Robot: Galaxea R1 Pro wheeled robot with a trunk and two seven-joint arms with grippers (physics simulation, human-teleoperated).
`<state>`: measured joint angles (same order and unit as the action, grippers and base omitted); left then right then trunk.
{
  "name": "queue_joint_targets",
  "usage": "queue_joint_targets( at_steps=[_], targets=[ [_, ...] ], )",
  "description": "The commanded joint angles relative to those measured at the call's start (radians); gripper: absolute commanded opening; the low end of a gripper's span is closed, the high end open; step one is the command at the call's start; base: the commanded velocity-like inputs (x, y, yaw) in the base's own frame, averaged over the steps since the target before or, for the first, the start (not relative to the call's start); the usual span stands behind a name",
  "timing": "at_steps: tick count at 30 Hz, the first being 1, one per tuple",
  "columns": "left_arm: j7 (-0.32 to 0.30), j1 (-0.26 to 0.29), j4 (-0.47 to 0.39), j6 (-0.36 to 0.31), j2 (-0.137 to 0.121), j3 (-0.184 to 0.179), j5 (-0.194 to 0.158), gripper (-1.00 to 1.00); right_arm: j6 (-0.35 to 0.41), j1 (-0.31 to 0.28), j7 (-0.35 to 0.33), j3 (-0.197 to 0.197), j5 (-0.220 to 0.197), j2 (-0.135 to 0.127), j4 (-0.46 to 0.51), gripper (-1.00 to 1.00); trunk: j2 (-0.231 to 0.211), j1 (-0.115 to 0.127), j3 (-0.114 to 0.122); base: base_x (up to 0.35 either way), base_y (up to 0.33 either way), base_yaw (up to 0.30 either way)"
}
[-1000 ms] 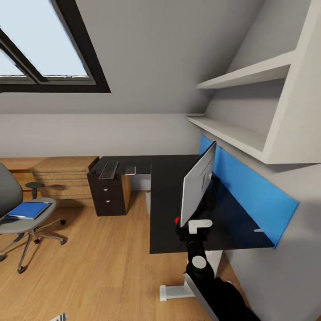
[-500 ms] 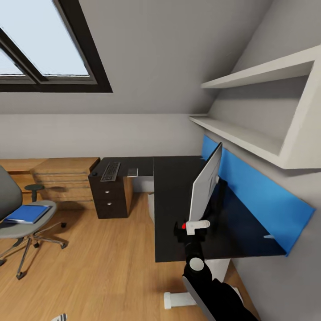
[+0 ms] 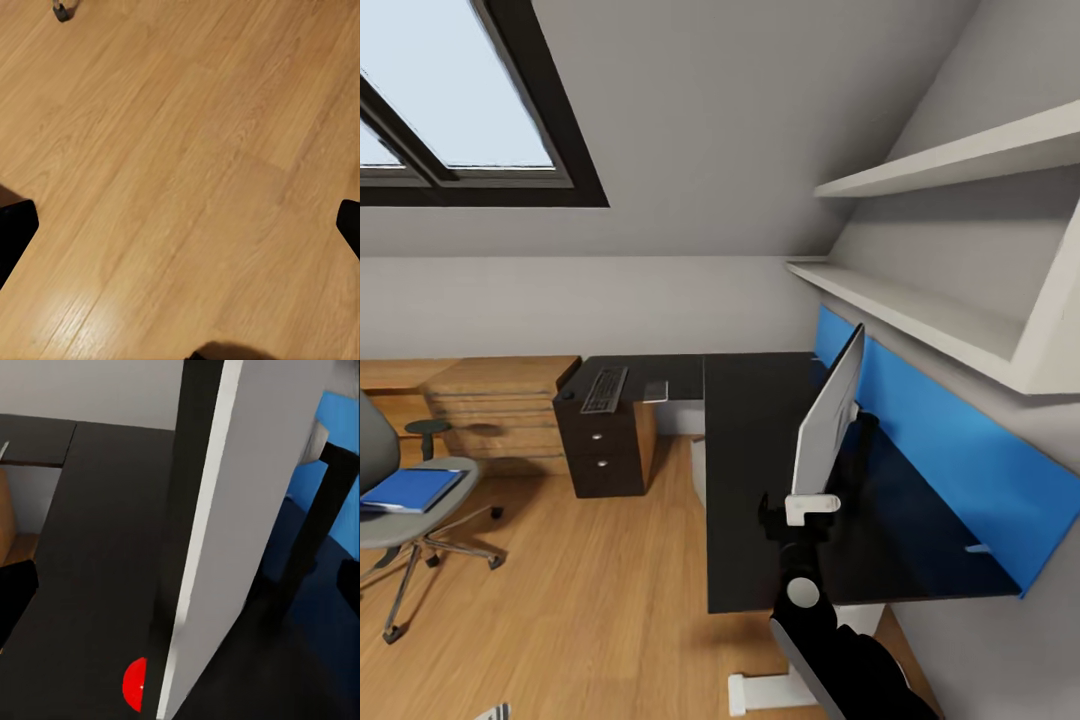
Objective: In the bedroom, organize the workspace by keeping the computer under the desk, ensuring the monitor is on the desk, placing the keyboard on the desk next to the monitor, placing the mouse on the desk next to the keyboard, moving the folder from the swivel chair onto the desk next to the mouse, stacking the notebook on top of the folder with the pen on top of the notebook, and positioning the swivel chair next to the desk.
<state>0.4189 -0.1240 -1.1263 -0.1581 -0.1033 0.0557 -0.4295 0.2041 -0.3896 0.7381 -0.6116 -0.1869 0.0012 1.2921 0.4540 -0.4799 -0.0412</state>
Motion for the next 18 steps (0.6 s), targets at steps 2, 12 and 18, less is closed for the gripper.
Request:
queue_joint_targets(
  at_steps=[2,12,18],
  targets=[
    [0.004,0.0,-0.003,-0.005,0.0,0.0,-0.006,1.0,0.006,-0.002,0.025,-0.002,-0.003,-0.001,0.001,1.0,0.002,-0.001,-0.002,0.056,0.0,0.0],
    [0.004,0.0,-0.003,-0.005,0.0,-0.002,-0.006,1.0,0.005,-0.002,0.057,0.002,-0.003,-0.002,0.0,1.0,0.002,-0.001,-0.002,0.188,-0.039,0.0],
    [0.004,0.0,-0.003,-0.005,0.0,-0.002,-0.006,1.0,0.005,-0.002,0.06,0.004,-0.003,-0.003,-0.002,1.0,0.002,-0.001,-0.002,0.068,-0.021,0.0]
  ],
)
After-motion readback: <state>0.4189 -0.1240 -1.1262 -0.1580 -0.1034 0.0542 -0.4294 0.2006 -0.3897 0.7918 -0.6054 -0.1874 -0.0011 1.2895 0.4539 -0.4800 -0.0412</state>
